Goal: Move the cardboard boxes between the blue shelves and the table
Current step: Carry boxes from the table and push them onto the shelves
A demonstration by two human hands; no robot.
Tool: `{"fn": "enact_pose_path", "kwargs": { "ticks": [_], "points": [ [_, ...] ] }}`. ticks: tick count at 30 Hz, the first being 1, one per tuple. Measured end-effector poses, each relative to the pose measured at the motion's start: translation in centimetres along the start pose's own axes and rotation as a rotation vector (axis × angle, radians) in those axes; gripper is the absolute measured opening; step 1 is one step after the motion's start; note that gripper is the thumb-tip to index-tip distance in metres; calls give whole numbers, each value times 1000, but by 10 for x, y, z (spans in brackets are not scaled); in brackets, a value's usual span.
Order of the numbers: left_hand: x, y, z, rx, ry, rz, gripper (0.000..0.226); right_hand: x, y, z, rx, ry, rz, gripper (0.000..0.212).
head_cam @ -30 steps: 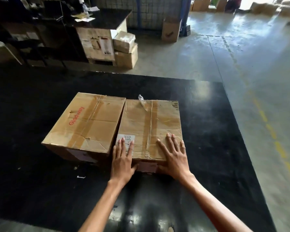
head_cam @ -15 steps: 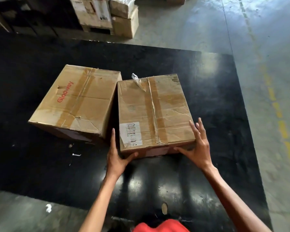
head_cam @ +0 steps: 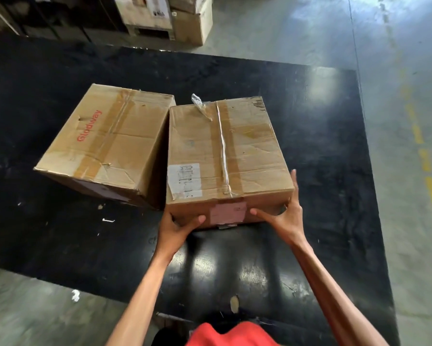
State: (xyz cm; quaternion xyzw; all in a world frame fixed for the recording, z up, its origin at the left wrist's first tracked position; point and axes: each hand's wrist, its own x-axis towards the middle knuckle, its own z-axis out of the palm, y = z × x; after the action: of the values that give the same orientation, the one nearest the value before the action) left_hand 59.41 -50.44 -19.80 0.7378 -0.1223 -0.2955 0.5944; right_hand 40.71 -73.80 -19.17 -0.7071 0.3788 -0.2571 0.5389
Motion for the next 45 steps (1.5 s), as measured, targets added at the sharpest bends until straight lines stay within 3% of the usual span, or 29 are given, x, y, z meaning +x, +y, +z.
{"fn": "enact_pose_path", "kwargs": {
  "ticks": [3,6,10,17,23,29,35,45],
  "points": [
    [-8,44,8,79,56,141,117,5,-38,-4,-16,67,-89,155],
    [-6,92,15,153,160,319,139,11,-77,-9,-137,158,-246,141],
    [-6,139,22,230,212,474,140,19,-117,-22,-261,233,-423,118],
    [-23,200,15,290,340,633,143,19,-174,-38,-264,352,-598,118],
    [-61,242,-30,261,522,736,141,12,-229,-10,-152,328,-765,115],
    [-117,249,-117,308,756,808,140,-15,-279,65,52,163,-910,114],
    [-198,229,-213,495,1152,874,132,-70,-328,171,176,-80,-999,112],
    [-394,163,-298,610,1768,616,127,-237,-376,322,436,-696,-1104,113]
  ]
}}
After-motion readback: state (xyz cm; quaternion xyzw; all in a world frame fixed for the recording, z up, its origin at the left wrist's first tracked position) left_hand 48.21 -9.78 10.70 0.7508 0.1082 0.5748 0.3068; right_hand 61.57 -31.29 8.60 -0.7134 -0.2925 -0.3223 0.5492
